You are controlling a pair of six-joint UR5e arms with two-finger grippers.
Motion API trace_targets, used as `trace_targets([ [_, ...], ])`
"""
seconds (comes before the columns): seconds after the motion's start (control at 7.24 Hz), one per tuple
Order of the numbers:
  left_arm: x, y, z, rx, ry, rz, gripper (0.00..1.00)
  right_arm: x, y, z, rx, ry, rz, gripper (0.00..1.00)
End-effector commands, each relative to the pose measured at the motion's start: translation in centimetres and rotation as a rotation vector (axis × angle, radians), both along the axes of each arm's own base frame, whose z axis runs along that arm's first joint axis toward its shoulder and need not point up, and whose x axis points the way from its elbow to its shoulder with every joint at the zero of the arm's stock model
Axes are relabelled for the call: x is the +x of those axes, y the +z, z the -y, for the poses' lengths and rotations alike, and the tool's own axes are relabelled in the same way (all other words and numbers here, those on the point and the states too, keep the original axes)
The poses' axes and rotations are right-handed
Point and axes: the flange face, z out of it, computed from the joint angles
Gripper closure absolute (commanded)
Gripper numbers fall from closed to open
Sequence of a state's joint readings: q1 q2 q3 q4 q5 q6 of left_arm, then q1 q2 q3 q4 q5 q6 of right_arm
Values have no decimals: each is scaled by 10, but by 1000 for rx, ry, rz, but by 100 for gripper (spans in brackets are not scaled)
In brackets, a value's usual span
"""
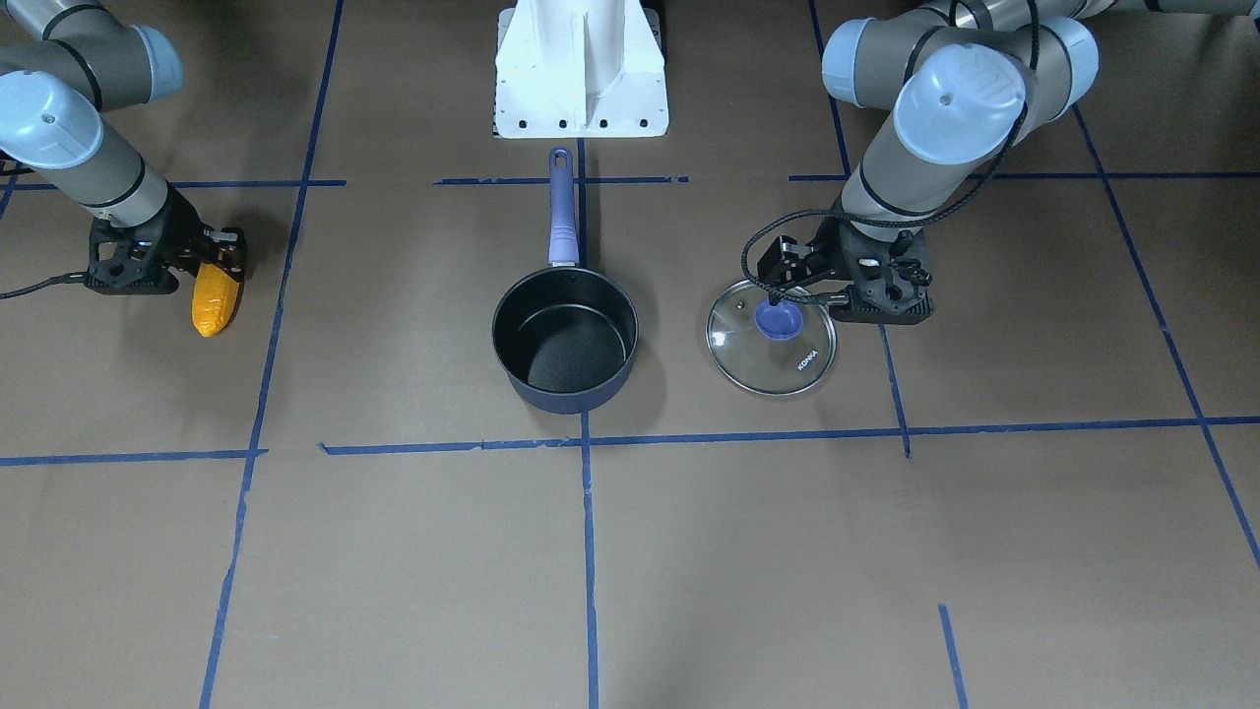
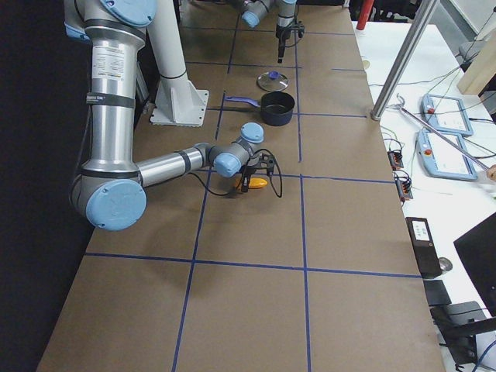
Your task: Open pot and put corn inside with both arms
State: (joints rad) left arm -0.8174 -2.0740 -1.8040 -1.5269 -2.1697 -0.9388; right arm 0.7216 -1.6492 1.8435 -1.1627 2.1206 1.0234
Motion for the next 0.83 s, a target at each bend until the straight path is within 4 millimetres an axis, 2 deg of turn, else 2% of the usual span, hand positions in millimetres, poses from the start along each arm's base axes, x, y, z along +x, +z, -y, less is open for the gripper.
trace_targets([
  [0.0,-33,-19,0,-31,-13,-23,0,12,-22,12,23,34,28,98],
  [0.14,-39,-21,-1,-22,-12,-20,0,21,-34,24,39,63,44,98],
  [0.28,-55,-19,7,22,11,-6,0,22,-56,40,61,86,73,98],
  [0.41,-79,-13,17,55,37,31,0,17,-95,62,72,106,87,98],
  [0.55,-109,2,20,85,74,72,0,5,-151,74,62,105,81,98],
  [0.69,-141,26,26,134,102,96,0,-20,-217,95,53,103,74,98],
])
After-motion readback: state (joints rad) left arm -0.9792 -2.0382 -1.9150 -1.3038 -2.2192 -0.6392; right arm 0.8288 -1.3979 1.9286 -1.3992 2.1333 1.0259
